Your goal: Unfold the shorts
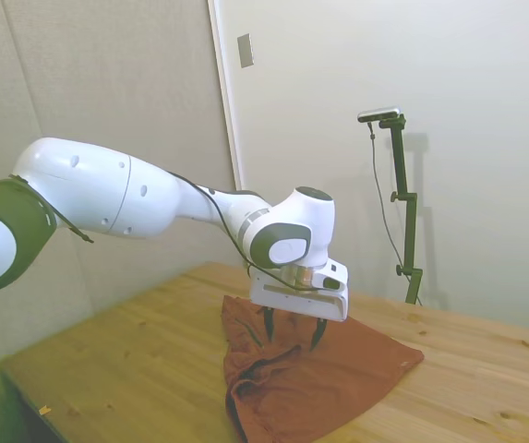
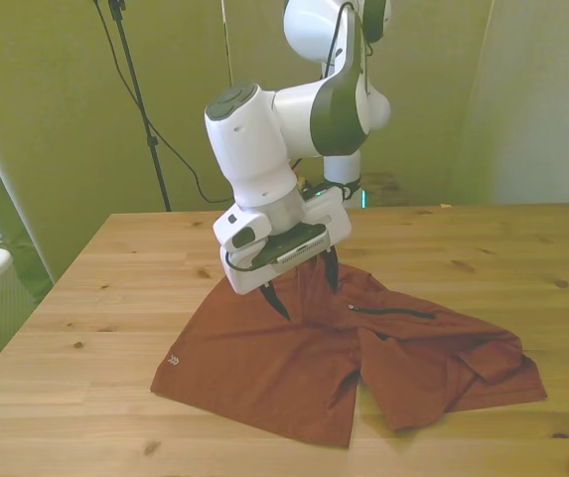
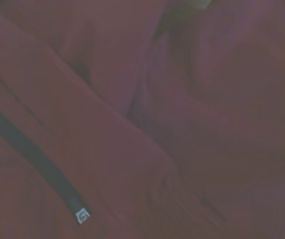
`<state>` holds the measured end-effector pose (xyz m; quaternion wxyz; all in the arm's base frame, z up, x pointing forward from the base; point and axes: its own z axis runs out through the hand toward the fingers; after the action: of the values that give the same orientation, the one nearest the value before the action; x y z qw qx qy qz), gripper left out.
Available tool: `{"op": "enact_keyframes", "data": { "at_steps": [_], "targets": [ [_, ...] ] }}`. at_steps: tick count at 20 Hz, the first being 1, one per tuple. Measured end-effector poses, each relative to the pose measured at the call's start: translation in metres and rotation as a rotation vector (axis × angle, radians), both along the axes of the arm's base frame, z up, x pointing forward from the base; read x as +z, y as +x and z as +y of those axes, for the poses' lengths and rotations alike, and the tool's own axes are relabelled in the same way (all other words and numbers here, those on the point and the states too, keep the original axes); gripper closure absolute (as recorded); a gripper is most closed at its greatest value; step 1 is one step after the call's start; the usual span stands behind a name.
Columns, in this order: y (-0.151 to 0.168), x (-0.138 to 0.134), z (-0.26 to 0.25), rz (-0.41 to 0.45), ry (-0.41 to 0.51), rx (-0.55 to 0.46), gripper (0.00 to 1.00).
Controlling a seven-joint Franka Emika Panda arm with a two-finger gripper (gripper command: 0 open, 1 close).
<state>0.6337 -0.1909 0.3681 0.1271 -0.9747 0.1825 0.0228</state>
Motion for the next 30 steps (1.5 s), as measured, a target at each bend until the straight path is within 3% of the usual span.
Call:
{"op": "enact_keyframes", "data": {
  "at_steps": [3, 30],
  "targets": [
    [0.006, -0.011, 0.006, 0.008, 0.012, 0.016, 1.0],
    [0.007, -0.011, 0.009, 0.042, 0.02, 0.006, 1.0]
  ]
}}
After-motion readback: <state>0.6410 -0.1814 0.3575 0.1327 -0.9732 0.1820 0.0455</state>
